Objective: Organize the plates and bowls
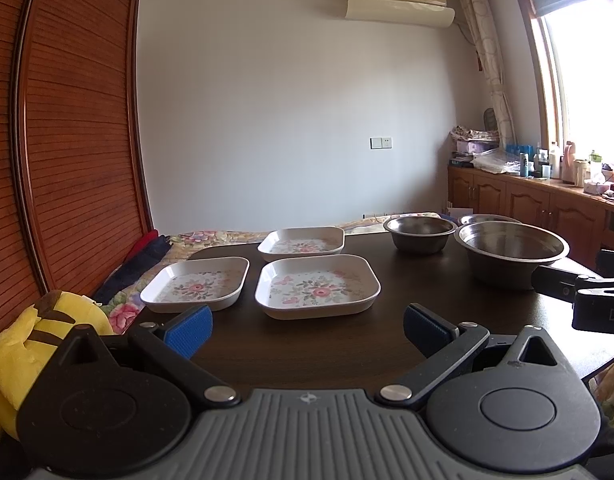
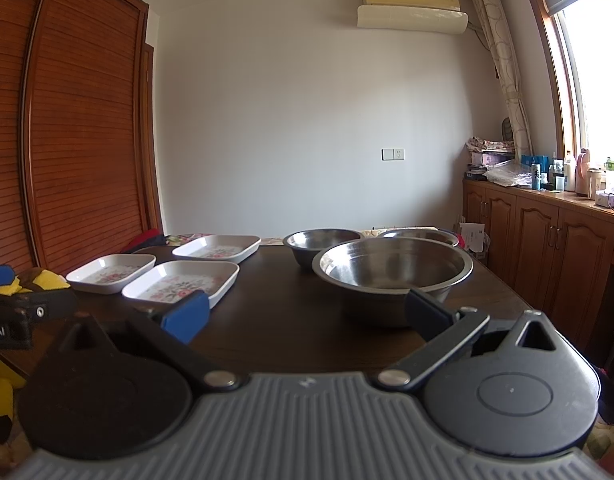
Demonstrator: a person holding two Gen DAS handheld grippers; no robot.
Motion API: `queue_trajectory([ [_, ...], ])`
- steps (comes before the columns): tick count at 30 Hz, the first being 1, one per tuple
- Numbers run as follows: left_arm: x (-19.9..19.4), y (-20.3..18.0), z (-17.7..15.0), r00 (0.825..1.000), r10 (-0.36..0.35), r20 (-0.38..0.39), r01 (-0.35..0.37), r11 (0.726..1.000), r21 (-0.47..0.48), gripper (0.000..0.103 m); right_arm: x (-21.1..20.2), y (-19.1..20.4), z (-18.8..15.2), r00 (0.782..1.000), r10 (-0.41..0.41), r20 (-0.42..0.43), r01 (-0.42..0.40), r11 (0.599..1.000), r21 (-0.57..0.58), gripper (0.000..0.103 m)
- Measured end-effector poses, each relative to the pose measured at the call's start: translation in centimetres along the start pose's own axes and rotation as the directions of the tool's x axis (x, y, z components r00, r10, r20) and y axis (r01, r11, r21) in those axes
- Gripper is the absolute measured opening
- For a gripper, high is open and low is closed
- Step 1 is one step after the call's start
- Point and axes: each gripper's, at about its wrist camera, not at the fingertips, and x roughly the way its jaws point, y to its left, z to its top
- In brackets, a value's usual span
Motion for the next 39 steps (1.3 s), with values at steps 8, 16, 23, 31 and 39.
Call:
queue_trajectory([
  [8, 0.1, 0.1, 0.0, 1.000, -0.004, -0.005, 0.004, 1.000, 0.001, 0.103, 0.0, 0.0, 0.0, 1.000, 0.000, 0.002, 0.000, 1.000, -0.001, 0.103],
  [16, 0.0, 0.0, 0.0, 1.000, -0.004, -0.004, 0.004, 1.000, 0.003, 0.103, 0.0, 0.0, -0.1, 1.000, 0.001, -0.002, -0.001, 1.000, 0.002, 0.103],
  [23, 0.0, -0.1, -0.1, 1.000, -0.004, -0.004, 0.004, 1.000, 0.003, 0.103, 0.0, 0.1, -0.1, 1.000, 0.002, -0.003, -0.002, 1.000, 0.001, 0.103],
  [31, 0.2, -0.2, -0.4, 1.000, -0.014, -0.024, 0.014, 1.000, 0.007, 0.103, 0.0, 0.2, -0.3, 1.000, 0.016, -0.005, -0.016, 1.000, -0.007, 0.103],
  [39, 1.3, 0.5, -0.9, 0.996, -0.038, -0.082, 0.038, 0.999, 0.004, 0.103, 1.1, 0.7, 0.1, 0.995, 0.079, -0.056, -0.079, 0.997, -0.004, 0.103],
])
